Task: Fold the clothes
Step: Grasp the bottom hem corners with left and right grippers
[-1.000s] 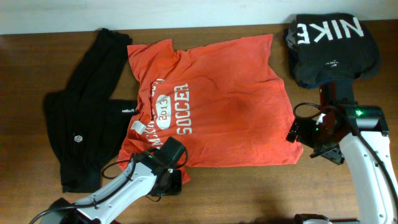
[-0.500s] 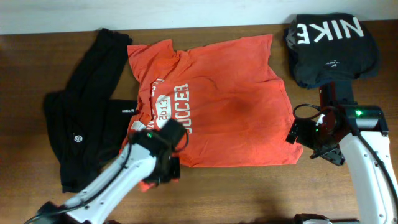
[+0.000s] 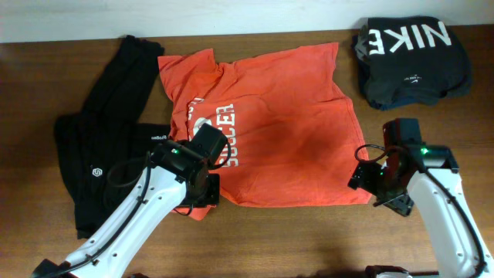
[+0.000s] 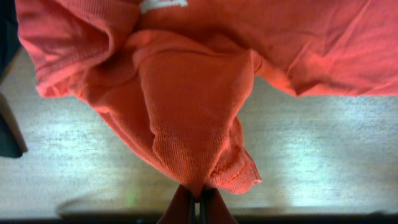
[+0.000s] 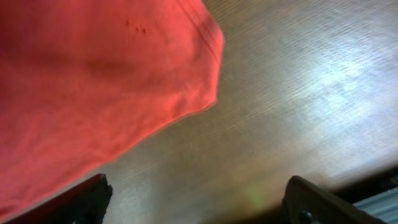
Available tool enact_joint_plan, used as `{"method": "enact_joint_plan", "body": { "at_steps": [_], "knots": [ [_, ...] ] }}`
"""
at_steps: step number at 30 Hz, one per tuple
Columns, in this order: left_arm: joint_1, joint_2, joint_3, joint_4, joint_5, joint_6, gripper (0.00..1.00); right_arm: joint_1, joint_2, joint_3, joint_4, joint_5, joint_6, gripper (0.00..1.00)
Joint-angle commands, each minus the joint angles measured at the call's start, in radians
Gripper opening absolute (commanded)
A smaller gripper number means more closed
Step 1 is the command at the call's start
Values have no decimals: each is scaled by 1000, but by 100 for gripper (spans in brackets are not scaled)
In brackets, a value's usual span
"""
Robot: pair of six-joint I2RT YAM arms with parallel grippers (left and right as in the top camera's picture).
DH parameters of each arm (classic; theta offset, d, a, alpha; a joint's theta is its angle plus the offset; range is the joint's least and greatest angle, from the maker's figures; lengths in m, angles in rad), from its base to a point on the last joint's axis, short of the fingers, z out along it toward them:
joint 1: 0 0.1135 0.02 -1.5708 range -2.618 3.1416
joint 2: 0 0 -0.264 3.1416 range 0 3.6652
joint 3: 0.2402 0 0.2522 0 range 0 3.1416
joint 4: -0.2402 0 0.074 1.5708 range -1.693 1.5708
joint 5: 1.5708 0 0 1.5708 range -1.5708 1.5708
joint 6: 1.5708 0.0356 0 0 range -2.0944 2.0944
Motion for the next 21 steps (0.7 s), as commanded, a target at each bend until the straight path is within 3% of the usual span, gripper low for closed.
{"method": "enact_joint_plan", "body": {
  "at_steps": [1,4,12,21],
  "knots": [
    [6,-1,14,17,-19,17,1,-3,2,-77,84,-70,39,86],
    [6,-1,14,27,-19,17,1,-4,2,-145,156,-77,57,79],
    [6,-1,13,35,-18,17,1,-3,38,-230,281,-29,65,77],
    [6,-1,13,38,-18,17,1,-3,202,-234,412,0,64,72]
  ]
}}
